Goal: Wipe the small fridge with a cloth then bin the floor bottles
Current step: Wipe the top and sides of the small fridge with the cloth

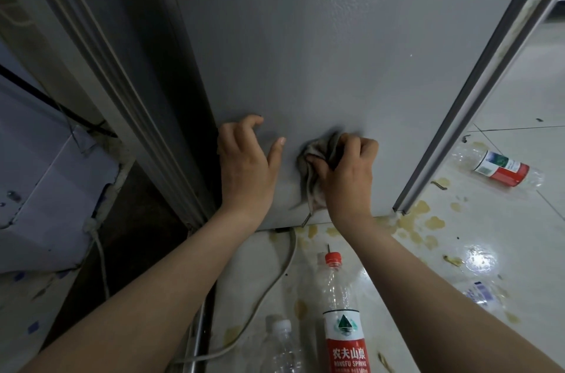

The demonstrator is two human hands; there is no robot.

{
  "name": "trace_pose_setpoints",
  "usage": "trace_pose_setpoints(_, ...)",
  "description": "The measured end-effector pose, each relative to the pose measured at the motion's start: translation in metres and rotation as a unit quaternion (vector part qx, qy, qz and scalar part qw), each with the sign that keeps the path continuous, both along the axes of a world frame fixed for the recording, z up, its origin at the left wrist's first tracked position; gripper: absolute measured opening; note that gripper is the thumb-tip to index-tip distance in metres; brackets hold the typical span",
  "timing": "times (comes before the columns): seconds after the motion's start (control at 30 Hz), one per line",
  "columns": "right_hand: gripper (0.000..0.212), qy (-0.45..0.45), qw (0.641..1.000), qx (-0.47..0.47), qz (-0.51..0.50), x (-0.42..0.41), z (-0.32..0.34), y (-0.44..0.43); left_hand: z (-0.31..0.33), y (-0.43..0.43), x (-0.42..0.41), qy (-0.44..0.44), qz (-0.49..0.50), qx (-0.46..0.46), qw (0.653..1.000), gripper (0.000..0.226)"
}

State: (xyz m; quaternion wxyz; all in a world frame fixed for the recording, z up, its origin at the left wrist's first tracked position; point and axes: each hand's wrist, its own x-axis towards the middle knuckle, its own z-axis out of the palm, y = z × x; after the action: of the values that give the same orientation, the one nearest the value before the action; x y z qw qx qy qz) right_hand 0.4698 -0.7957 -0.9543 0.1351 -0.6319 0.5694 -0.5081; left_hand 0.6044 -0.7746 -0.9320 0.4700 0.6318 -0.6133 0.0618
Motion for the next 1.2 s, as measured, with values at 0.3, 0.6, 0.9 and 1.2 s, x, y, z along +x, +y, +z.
trace_pose_setpoints(0.3,0.036,-0.106,0.993,-0.038,-0.031,-0.016,0.039,-0.010,0.001,-0.010,-0.008,-0.152,0.088,-0.046,0.983,0.039)
trace_pose_setpoints(0.6,0.042,-0.100,0.984,-0.133,-0.065,-0.015,0.050,-0.019,-0.016,-0.021,-0.013,-0.152,0.133,-0.088,0.975,0.039)
trace_pose_setpoints(0.9,0.051,0.024,0.993,-0.098,-0.055,-0.021,-0.011,-0.008,-0.015,-0.022,-0.016,-0.139,0.137,-0.076,0.978,0.038)
trace_pose_setpoints(1.2,0.037,-0.076,0.995,-0.056,-0.028,-0.033,0.014,-0.013,-0.008,-0.021,-0.028,-0.094,0.151,-0.040,0.983,0.039)
